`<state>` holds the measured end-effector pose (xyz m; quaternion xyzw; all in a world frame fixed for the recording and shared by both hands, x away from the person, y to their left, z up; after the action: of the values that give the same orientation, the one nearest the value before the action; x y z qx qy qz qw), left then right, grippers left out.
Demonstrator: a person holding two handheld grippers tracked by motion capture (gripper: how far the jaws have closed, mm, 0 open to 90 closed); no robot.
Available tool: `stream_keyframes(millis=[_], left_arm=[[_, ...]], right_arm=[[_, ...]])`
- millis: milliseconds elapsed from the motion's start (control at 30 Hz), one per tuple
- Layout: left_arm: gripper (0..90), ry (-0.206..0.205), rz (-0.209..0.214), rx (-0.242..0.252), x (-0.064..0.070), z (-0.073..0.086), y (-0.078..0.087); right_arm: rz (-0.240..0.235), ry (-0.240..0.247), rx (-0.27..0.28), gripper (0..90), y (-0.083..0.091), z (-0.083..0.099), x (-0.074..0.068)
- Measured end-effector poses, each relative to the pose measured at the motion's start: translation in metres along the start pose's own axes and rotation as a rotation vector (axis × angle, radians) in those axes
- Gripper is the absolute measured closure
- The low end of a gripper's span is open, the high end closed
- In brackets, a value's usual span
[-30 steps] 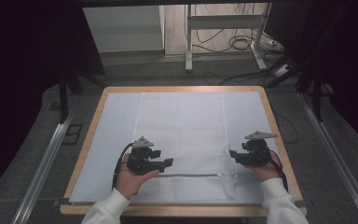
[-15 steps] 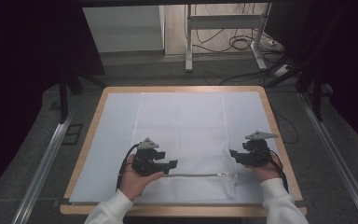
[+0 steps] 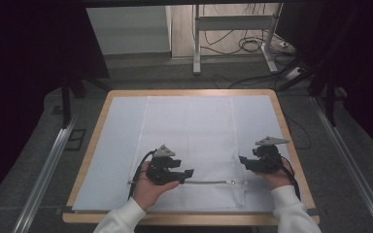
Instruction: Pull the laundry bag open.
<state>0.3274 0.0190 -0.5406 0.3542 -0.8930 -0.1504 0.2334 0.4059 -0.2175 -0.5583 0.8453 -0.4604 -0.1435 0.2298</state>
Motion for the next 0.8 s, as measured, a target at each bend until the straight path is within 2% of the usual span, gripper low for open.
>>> stream_keyframes(millis=[367,567,800], left_arm=[[36.4,-0.023,0.034,-0.027,0.017,0.0,-0.014],[36.2,-0.026,0.041,-0.038,0.021,0.001,-0.019],[35.9,-0.028,0.049,-0.047,0.025,0.003,-0.025]], right_arm=[[0.0,0.003,-0.002,35.1,0.0,0.0,-0.001],[0.008,0.006,0.013,35.2,0.002,-0.002,0.0],[0.004,0.007,0.0,35.1,0.0,0.0,-0.001]])
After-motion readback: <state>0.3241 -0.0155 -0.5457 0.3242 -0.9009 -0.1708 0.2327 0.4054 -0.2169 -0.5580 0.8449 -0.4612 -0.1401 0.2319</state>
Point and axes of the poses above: each handheld gripper's, and its own axes: y roughly backward along the jaws, z roughly out of its underside, x roughly to its right, the point moved 10 cm from there along -y, roughly forward along the jaws, and after that the axes turned 13 degrees about x, right-handed, at the moved point
